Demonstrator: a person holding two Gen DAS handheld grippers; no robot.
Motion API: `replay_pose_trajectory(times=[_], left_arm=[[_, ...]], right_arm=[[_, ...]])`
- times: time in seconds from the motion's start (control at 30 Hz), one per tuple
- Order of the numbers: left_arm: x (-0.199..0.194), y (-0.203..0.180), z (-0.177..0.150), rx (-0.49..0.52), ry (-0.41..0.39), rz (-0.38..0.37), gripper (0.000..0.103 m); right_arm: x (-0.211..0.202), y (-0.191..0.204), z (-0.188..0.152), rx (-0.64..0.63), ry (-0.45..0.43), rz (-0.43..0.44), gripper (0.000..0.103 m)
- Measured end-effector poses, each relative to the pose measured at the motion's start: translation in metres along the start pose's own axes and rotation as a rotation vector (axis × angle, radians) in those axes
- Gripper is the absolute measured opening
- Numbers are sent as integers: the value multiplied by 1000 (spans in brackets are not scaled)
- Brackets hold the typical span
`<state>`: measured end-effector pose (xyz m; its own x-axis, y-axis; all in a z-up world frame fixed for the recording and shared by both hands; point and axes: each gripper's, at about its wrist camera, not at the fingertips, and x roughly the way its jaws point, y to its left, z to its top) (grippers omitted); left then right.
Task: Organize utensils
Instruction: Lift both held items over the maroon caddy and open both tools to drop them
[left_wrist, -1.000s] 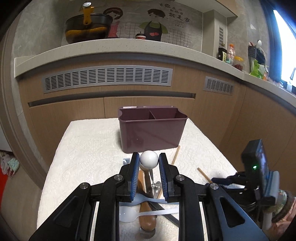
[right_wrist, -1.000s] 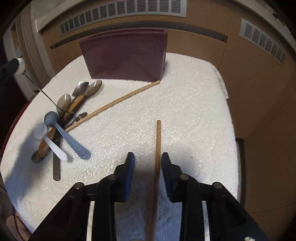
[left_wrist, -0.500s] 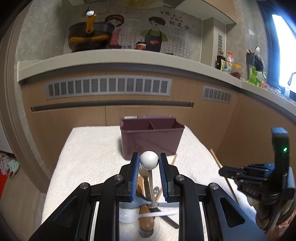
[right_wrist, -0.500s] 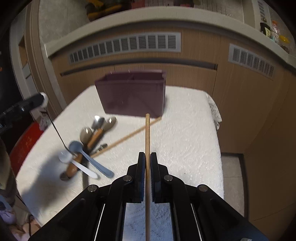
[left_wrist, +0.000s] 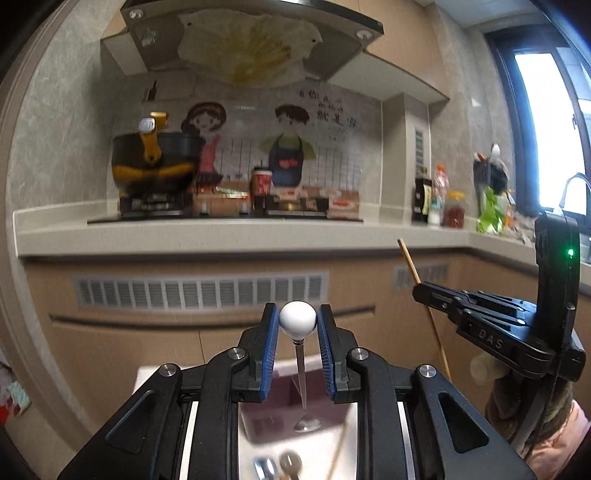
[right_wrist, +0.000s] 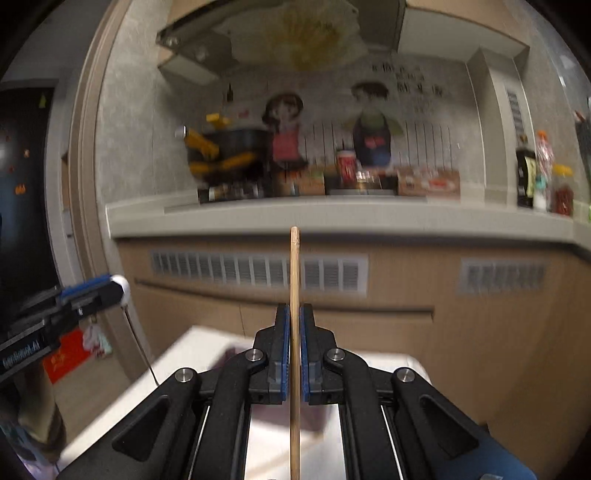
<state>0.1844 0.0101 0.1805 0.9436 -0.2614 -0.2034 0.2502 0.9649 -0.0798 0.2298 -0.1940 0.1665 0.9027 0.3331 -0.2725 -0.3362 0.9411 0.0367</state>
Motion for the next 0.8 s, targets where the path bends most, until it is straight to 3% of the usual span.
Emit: replay_pose_trajectory(times=[0.17, 0.43, 0.6, 0.8], left_arm=[[45, 21, 13, -18, 22, 14, 22], [102, 45, 0, -66, 61, -1, 22], [128, 59, -20, -97, 111, 2, 22], [142, 67, -56, -113, 224, 15, 25]], right_arm=[[46, -1, 23, 6, -44, -5, 5], [107, 0, 18, -15, -56, -28, 5], [139, -6, -3, -14, 20, -24, 5], [147, -13, -37, -29, 136, -14, 5]])
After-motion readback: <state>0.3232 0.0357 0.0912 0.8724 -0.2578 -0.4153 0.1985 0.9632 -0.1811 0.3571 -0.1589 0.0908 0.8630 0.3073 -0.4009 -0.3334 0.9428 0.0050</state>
